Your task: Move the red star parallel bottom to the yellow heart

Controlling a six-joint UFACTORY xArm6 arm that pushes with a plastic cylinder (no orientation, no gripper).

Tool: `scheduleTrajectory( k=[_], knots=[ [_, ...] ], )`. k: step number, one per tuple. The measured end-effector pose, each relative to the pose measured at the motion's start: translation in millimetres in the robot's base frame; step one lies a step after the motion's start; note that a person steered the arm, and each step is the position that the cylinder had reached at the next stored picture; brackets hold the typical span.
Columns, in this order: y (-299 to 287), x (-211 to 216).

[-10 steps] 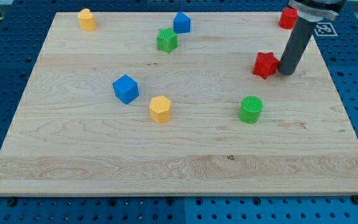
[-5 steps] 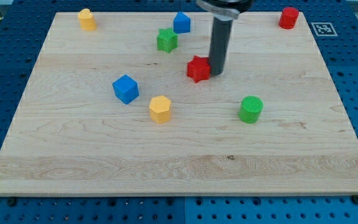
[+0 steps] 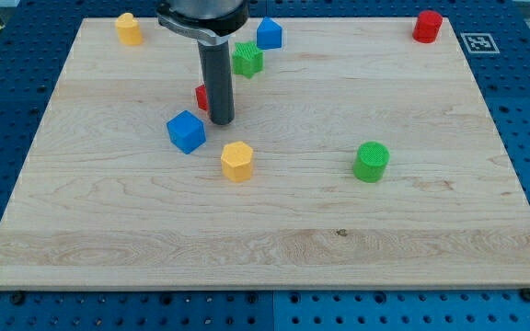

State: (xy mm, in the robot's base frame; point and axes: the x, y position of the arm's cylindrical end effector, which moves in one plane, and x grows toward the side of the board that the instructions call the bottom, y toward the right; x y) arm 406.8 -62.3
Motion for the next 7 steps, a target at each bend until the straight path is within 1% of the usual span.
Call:
scheduleTrajectory(
  k=[2,5,7],
  knots=[
    [13.5,5.6],
    [17.1,-41.1],
    [17.1,-87.6]
  ],
)
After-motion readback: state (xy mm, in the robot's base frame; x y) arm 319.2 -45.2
